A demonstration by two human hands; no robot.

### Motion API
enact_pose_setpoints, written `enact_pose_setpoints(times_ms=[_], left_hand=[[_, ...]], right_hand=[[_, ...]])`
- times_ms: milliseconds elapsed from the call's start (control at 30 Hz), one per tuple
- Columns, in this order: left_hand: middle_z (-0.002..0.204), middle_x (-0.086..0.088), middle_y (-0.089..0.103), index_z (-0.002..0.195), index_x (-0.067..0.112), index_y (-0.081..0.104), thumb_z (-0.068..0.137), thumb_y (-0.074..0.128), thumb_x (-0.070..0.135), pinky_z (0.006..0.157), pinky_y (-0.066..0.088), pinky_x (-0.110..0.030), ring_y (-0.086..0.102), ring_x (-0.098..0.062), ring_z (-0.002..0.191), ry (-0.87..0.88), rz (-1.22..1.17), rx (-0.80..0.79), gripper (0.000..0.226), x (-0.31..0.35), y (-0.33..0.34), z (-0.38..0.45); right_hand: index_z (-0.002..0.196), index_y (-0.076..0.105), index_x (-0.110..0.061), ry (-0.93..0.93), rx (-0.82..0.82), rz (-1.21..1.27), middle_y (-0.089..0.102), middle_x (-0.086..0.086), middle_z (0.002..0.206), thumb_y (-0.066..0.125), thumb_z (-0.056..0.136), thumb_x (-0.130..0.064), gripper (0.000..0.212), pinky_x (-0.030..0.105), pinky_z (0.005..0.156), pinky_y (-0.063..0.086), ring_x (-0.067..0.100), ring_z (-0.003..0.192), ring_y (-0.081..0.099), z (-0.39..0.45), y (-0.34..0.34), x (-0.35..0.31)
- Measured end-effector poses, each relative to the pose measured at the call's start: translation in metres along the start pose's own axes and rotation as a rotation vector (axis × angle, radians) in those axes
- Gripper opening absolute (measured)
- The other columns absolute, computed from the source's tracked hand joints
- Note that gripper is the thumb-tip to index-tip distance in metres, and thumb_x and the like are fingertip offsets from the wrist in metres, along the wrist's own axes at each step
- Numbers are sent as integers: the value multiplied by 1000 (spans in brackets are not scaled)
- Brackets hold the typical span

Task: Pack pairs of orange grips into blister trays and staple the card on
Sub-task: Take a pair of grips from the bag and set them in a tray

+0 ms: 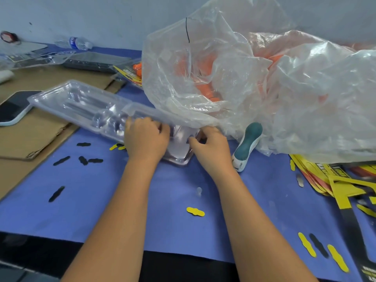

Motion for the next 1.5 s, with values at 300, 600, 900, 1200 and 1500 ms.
enact_pose_setpoints(times_ms=[300,600,900,1200,1500], left_hand=[[65,-3,52,58,12,46,94,48,36,54,26,-32,48,-28,67,94,-96,-101,44,-9,-1,1],[63,7,45,53,21,44,86,47,58,54,25,-30,44,-18,70,144,-64,-159,50,4,10,0],[44,4,41,41,18,42,86,55,61,47,14,-25,33,-7,46,68,-41,-89,64,8,7,0],[47,0,42,49,14,42,87,56,51,48,16,-26,43,-25,56,-7,-98,-42,55,12,-2,-1],[49,0,36,52,15,37,90,55,29,49,22,-32,35,-18,50,-8,-259,170,44,-4,-18,2]], right_hand=[[73,49,-14,36,-14,47,57,6,80,64,79,-19,16,35,67,45,22,72,52,4,0,7],[69,55,-18,79,49,171,64,6,79,56,78,-25,12,36,72,47,23,76,58,1,-1,4],[82,68,-21,26,127,243,68,-8,63,56,82,-17,13,23,67,49,8,68,62,-2,-10,-2],[92,72,-12,26,286,395,72,-3,88,59,87,-6,16,15,77,49,-1,79,64,-4,-17,-6],[107,70,-24,-40,52,146,67,-8,93,64,83,-19,25,27,82,50,12,90,64,-5,-2,-7]])
Point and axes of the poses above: each hand's wrist, its own z-axis towards the middle knuckle, its own y-axis out of the palm, x = y × z, the point moved 4 cm from there along z, towards the middle knuckle
